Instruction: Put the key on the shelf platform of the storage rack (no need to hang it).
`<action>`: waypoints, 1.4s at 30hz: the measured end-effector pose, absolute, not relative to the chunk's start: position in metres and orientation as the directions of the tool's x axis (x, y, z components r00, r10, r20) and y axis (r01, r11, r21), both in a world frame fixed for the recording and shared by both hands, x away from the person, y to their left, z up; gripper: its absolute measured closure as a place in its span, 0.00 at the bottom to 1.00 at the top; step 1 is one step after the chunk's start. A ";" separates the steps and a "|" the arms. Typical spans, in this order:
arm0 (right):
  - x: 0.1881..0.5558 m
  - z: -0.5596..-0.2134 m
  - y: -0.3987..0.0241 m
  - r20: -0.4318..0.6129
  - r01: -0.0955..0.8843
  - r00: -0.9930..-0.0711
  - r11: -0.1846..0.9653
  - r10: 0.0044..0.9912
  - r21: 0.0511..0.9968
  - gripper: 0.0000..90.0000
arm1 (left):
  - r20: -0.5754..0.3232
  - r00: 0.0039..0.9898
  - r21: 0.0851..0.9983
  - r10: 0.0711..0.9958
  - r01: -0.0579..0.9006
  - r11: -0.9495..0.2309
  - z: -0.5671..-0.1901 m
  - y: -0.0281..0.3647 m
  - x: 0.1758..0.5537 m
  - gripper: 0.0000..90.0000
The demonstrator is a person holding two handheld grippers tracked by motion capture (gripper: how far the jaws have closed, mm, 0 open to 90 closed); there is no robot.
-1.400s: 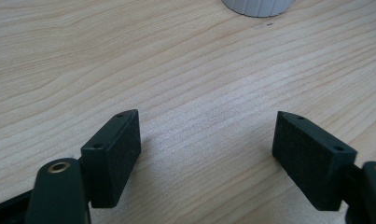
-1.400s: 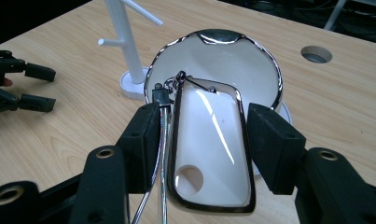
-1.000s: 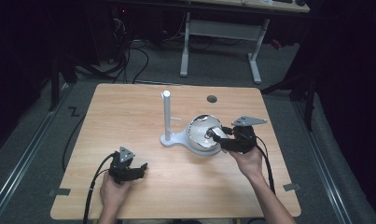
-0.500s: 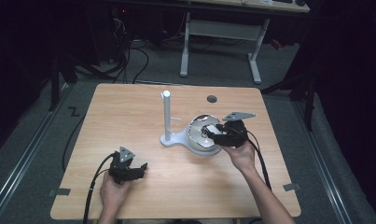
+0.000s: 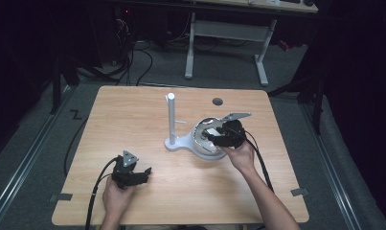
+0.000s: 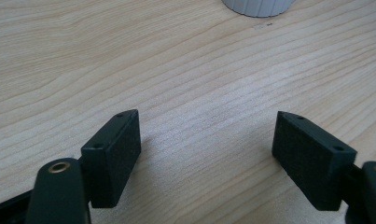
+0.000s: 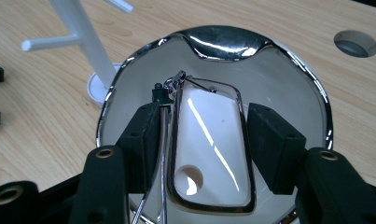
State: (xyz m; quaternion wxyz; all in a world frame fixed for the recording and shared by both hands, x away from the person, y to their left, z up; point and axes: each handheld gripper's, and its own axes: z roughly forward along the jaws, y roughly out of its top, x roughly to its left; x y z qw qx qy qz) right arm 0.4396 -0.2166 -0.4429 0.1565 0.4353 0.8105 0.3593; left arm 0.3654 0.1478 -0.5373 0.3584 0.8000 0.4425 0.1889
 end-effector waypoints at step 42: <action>0.456 -0.460 -0.197 0.024 0.628 -0.577 0.424 0.817 0.652 0.46 | -0.014 0.536 0.741 0.844 0.573 -0.351 -0.537 0.148 0.365 0.26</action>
